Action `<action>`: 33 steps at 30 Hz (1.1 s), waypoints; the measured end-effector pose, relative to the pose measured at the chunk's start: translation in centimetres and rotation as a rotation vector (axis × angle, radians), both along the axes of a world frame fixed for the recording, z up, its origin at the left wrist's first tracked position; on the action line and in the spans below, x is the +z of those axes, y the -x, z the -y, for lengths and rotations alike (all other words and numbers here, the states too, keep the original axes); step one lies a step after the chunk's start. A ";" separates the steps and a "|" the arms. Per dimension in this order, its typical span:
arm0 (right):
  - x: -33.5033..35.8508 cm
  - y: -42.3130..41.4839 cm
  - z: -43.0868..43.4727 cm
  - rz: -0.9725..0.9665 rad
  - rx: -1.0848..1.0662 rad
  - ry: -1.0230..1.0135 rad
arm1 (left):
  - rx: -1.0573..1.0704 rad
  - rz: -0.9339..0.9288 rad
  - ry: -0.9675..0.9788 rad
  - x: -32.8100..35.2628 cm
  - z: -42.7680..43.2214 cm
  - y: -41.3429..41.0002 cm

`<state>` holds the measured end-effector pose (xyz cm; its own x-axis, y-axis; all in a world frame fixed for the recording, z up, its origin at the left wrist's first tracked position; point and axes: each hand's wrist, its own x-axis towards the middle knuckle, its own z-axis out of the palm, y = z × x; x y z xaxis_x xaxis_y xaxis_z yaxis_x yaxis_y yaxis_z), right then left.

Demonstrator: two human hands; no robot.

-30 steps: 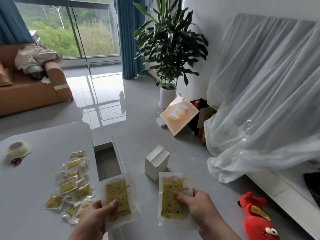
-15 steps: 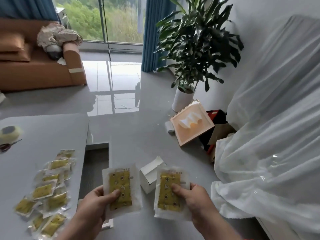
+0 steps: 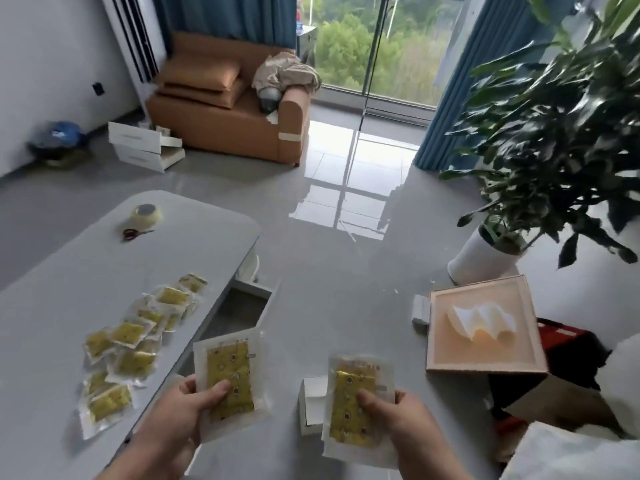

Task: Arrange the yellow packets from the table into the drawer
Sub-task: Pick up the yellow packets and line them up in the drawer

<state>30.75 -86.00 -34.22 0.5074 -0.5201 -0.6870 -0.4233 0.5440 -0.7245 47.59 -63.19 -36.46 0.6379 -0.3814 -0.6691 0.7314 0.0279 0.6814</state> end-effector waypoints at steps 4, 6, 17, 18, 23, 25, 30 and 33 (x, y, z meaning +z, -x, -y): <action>-1.0 -5.2 2.8 -0.005 0.135 -0.031 | 0.192 0.003 0.047 0.1 0.5 -0.3; -1.4 -8.5 3.2 0.002 0.213 -0.057 | 0.317 -0.007 0.046 -0.3 -0.1 -1.2; -2.6 -28.8 0.6 -0.091 0.699 0.029 | 0.861 -0.088 0.087 -5.6 -6.8 -10.2; -2.6 -30.3 0.3 -0.110 0.728 0.063 | 0.892 -0.095 0.098 -5.8 -7.3 -10.7; -2.9 -36.7 -2.4 -0.116 0.844 0.120 | 1.029 -0.101 0.113 -6.0 -10.1 -12.7; -3.3 -38.4 -3.9 -0.122 0.881 0.126 | 1.088 -0.112 0.119 -6.0 -11.6 -12.7; -3.9 -41.8 -7.1 -0.156 1.001 0.091 | 1.258 -0.115 0.108 -6.2 -14.5 -11.2; -4.5 -43.2 -8.9 -0.185 1.090 0.086 | 1.353 -0.097 0.098 -5.9 -15.6 -9.9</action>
<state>73.93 -77.12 -38.67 0.6161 0.0925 -0.7823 -0.7500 -0.2345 -0.6184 57.45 -47.57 -42.39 0.5004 0.4520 -0.7385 0.1376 0.8006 0.5832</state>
